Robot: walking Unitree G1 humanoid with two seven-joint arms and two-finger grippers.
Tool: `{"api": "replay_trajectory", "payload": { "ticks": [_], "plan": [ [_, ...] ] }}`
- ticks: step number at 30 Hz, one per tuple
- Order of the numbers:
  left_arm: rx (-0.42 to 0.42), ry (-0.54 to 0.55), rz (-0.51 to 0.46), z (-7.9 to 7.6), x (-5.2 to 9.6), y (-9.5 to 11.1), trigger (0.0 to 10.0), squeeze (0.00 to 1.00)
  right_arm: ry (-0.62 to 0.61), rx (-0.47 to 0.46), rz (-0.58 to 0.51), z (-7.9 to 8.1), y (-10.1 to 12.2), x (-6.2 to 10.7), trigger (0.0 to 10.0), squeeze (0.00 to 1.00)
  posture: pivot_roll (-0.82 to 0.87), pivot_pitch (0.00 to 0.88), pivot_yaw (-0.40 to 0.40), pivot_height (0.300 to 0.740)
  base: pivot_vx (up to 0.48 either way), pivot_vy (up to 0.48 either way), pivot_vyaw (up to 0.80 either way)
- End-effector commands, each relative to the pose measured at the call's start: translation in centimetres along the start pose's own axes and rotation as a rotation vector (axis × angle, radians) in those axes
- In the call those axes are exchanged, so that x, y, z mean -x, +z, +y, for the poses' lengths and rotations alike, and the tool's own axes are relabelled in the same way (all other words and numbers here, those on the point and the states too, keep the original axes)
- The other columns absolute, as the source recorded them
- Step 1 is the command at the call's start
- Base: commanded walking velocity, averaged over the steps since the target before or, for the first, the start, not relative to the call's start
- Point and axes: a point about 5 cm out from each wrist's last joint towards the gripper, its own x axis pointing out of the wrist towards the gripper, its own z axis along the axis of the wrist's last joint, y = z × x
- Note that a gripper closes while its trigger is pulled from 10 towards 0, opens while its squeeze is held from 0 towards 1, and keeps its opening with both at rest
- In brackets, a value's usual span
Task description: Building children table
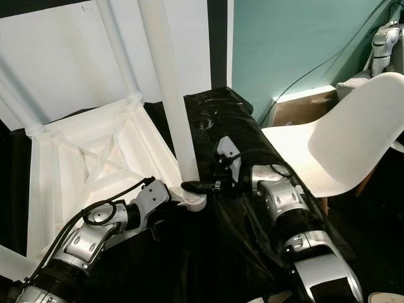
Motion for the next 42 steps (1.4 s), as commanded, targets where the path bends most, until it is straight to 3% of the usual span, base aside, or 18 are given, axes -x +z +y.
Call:
{"api": "replay_trajectory", "payload": {
  "ticks": [1,6,7,9,10,12,16,17,18,19,20,21,22,23,26,27,34,42],
  "plan": [
    [0.213,-0.132,0.145,-4.1,-1.0,-5.5,10.0,0.00,0.104,-0.021,0.014,0.9,-0.4,-0.8,0.0,0.00,0.08,0.000,-0.014,0.740,0.000,0.000,0.00],
    [0.213,-0.130,0.144,-4.0,-1.0,-5.4,10.0,0.00,0.056,-0.026,-0.019,0.9,-0.3,-1.3,0.0,0.00,0.08,0.000,-0.015,0.740,0.000,0.000,0.00],
    [0.212,-0.129,0.142,-3.9,-1.0,-5.4,10.0,0.00,-0.066,-0.034,-0.073,1.1,-0.5,-2.2,0.0,0.00,0.08,0.000,-0.017,0.740,0.000,0.000,0.00],
    [0.212,-0.129,0.142,-3.9,-1.0,-5.4,10.0,0.00,-0.066,-0.034,-0.073,1.1,-0.5,-2.2,0.0,0.00,0.08,0.000,-0.017,0.740,0.000,0.000,0.00],
    [0.211,-0.128,0.141,-3.9,-1.0,-5.3,10.0,0.00,-0.195,-0.052,-0.125,1.6,-0.7,-3.0,0.0,0.00,0.08,0.000,-0.016,0.740,0.000,0.000,0.00],
    [0.211,-0.128,0.141,-3.9,-1.0,-5.3,10.0,0.00,-0.195,-0.052,-0.125,1.6,-0.7,-3.0,0.0,0.00,0.08,0.000,-0.016,0.740,0.000,0.000,0.00],
    [0.212,-0.138,0.141,-4.0,-1.1,-5.3,10.0,0.00,-0.424,-0.099,-0.209,3.3,-1.5,-4.0,0.0,0.00,0.07,0.000,-0.008,0.740,0.000,0.000,0.00],
    [0.234,-0.155,0.132,-4.1,-1.1,-5.2,10.0,0.00,-0.477,-0.103,-0.219,3.5,-1.6,-4.0,3.1,0.00,0.06,0.000,-0.002,0.740,0.000,0.000,0.00],
    [0.252,-0.166,0.107,-4.0,-1.0,-4.9,10.0,0.13,-0.499,-0.094,-0.224,3.5,-1.5,-4.0,10.0,0.00,0.05,0.000,0.009,0.740,0.000,0.000,0.00],
    [0.256,-0.164,0.064,-3.7,-0.9,-4.4,10.0,1.00,-0.502,-0.086,-0.229,3.5,-1.3,-4.0,10.0,0.07,0.05,0.000,0.009,0.740,0.000,0.000,0.00],
    [0.256,-0.164,0.064,-3.7,-0.9,-4.4,10.0,1.00,-0.502,-0.086,-0.229,3.5,-1.3,-4.0,10.0,0.07,0.05,0.000,0.009,0.740,0.000,0.000,0.00],
    [0.252,-0.158,0.025,-3.4,-0.8,-4.0,10.0,1.00,-0.502,-0.079,-0.236,3.5,-1.2,-4.0,10.0,0.45,0.05,0.000,0.009,0.740,0.000,0.000,0.00],
    [0.252,-0.158,0.025,-3.4,-0.8,-4.0,10.0,1.00,-0.502,-0.079,-0.236,3.5,-1.2,-4.0,10.0,0.45,0.05,0.000,0.009,0.740,0.000,0.000,0.00],
    [0.240,-0.133,-0.021,-2.9,-0.7,-3.5,10.0,1.00,-0.493,-0.086,-0.239,3.7,-1.2,-4.1,10.0,1.00,0.05,0.000,0.010,0.740,0.000,0.000,0.00],
    [0.222,0.070,-0.139,-0.6,-0.6,-2.0,10.0,1.00,-0.490,-0.100,-0.236,3.9,-1.4,-4.3,10.0,1.00,0.05,0.000,0.010,0.740,0.000,0.000,0.00],
    [0.245,0.094,-0.199,-0.3,-0.4,-1.4,10.0,0.00,-0.485,-0.100,-0.230,3.9,-1.4,-4.3,10.0,0.00,0.06,0.000,0.011,0.740,0.000,0.000,0.00],
    [0.399,0.206,-0.593,1.1,2.3,2.3,10.0,0.00,-0.502,-0.051,-0.208,4.2,-0.7,-3.7,10.0,0.00,0.05,0.000,0.015,0.740,0.000,0.000,0.00],
    [0.507,0.452,-0.744,2.7,3.9,2.7,10.0,0.00,-0.650,0.070,-0.231,4.5,0.2,-1.8,10.0,0.00,0.04,0.000,0.021,0.740,0.000,0.000,0.00]
  ]
}}
